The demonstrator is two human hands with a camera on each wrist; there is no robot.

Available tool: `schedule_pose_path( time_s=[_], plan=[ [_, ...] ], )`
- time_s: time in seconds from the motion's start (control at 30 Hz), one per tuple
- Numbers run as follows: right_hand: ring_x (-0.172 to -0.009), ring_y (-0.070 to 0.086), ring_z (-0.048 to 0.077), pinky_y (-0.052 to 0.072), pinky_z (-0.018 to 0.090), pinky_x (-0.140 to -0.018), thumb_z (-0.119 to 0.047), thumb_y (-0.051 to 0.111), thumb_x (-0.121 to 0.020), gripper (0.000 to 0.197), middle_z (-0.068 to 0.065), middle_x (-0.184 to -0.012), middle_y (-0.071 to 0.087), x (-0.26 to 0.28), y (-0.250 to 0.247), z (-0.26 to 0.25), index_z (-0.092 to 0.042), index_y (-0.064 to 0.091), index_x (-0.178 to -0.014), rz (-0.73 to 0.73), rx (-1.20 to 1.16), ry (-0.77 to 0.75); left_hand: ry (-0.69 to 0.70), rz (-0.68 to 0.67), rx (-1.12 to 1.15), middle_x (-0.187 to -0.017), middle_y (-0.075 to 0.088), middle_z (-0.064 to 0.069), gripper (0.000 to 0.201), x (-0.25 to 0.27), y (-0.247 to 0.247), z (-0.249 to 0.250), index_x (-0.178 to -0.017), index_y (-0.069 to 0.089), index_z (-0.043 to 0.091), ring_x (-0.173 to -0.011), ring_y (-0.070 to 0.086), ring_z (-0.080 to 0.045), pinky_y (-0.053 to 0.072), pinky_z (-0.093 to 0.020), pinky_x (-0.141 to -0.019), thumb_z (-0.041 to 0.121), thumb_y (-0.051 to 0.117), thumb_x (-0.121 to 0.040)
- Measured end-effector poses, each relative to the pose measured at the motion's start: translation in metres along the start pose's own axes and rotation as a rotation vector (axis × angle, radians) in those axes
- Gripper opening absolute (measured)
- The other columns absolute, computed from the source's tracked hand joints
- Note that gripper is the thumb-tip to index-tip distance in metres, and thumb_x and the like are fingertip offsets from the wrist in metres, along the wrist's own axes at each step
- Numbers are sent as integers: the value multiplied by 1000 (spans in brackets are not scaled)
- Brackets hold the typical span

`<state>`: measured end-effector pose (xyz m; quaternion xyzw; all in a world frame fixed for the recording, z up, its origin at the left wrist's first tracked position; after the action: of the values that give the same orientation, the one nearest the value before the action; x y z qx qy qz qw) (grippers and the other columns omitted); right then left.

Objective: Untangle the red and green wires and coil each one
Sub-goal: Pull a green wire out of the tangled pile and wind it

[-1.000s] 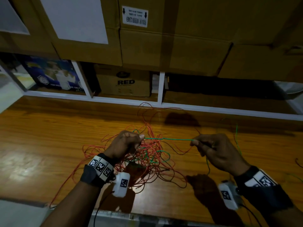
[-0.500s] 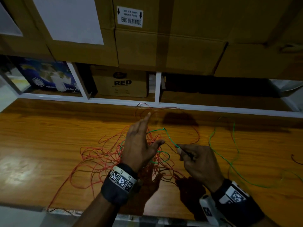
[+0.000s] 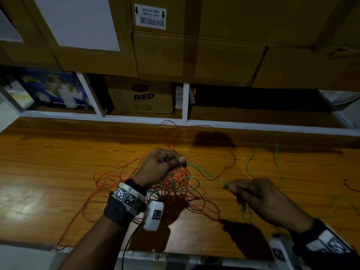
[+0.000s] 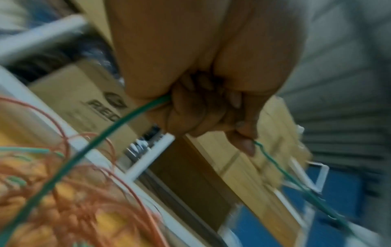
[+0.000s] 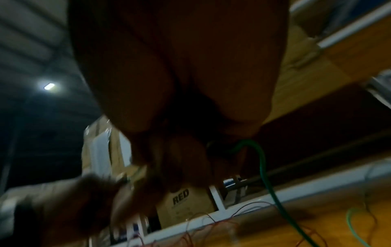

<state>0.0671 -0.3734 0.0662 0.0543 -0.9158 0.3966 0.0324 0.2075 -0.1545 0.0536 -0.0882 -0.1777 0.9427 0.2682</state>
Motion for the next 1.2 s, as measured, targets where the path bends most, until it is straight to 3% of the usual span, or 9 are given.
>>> schedule_pose_path(
  time_s=[0.1, 0.2, 0.37, 0.47, 0.7, 0.83, 1.03, 1.13, 1.2],
  plan=[
    [-130, 48, -11, 46, 21, -104, -82, 46, -85, 49, -28, -151, 45, 22, 20, 17, -64, 51, -130, -283, 107, 94, -31, -190, -5, -87, 80, 3, 17, 2, 22, -3, -82, 82, 11, -87, 74, -12, 58, -38, -85, 19, 73, -94],
    [-143, -21, -19, 4, 16, -116, -99, 33, -72, 91, -44, -153, -20, 18, 21, 6, -66, -4, -148, -200, 272, 38, 22, -328, -23, -81, 77, 14, 17, 6, 43, 4, -82, 82, 22, -78, 72, -5, 55, -31, -76, 18, 73, -95],
    [-139, 26, -16, 26, 10, -110, -67, 45, -94, 65, -34, -155, 23, -17, 51, -52, -49, 23, -153, -181, 37, -49, 96, -428, -141, -91, 77, 20, 10, 6, 64, 17, -96, 82, 23, -86, 73, -6, 61, -41, -76, 28, 73, -95],
    [-79, 70, 1, 55, 28, -72, -47, 50, -105, 30, -6, -94, 74, -37, 62, -65, -25, 63, -121, -81, -168, -73, 169, -352, -102, -94, 79, 8, 12, 4, 55, 24, -99, 82, 20, -86, 74, -15, 60, -44, -74, 24, 71, -97],
    [-55, 53, 4, 37, 17, -54, -37, 55, -102, 33, -10, -60, 58, -15, -6, -54, -26, 71, -76, 47, -89, -71, 126, -12, 168, -51, 47, 5, 33, 5, -12, -20, -56, 69, 20, -48, 38, -12, 34, -24, -53, 29, 82, -85],
    [-48, 38, 7, 31, 26, -55, -43, 57, -98, 35, -7, -52, 45, 12, -20, -30, -19, 74, -78, 15, -235, 100, 45, 40, 204, -55, 58, -13, 31, 5, -33, -43, -68, 76, -2, -49, 48, -18, 39, -27, -51, 24, 91, -75],
    [-64, 58, 9, 44, 29, -63, -62, 53, -92, 33, -2, -77, 71, 41, -6, -29, -38, 75, -88, -155, -238, 269, 62, 92, 71, -75, 76, -6, 19, -1, -54, -48, -69, 80, 7, -70, 71, -23, 56, -36, -63, 23, 89, -70],
    [-141, 39, 6, 33, 21, -107, -69, 41, -94, 55, -25, -146, 38, 34, 7, -24, -50, 38, -146, -264, 361, 288, 62, -26, -16, -70, 76, 3, 12, 3, -30, -44, -70, 81, 16, -63, 69, -12, 51, -26, -56, 23, 90, -74],
    [-151, 23, 9, 24, 23, -116, -78, 42, -89, 85, -17, -161, 27, 10, 4, -43, -35, 22, -159, -97, 429, 242, 58, -117, -50, -72, 77, 4, 14, 7, -11, -46, -74, 83, 19, -63, 70, -16, 54, -35, -54, 30, 90, -76]
  ],
)
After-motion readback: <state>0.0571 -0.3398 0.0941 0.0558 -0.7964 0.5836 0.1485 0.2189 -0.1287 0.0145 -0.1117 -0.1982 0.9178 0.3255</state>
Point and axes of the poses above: each hand's wrist, its own x-axis away from the middle knuckle, its own y-axis out of the palm, z = x × y, the point moved 10 cm from there along -x, towards the middle knuckle
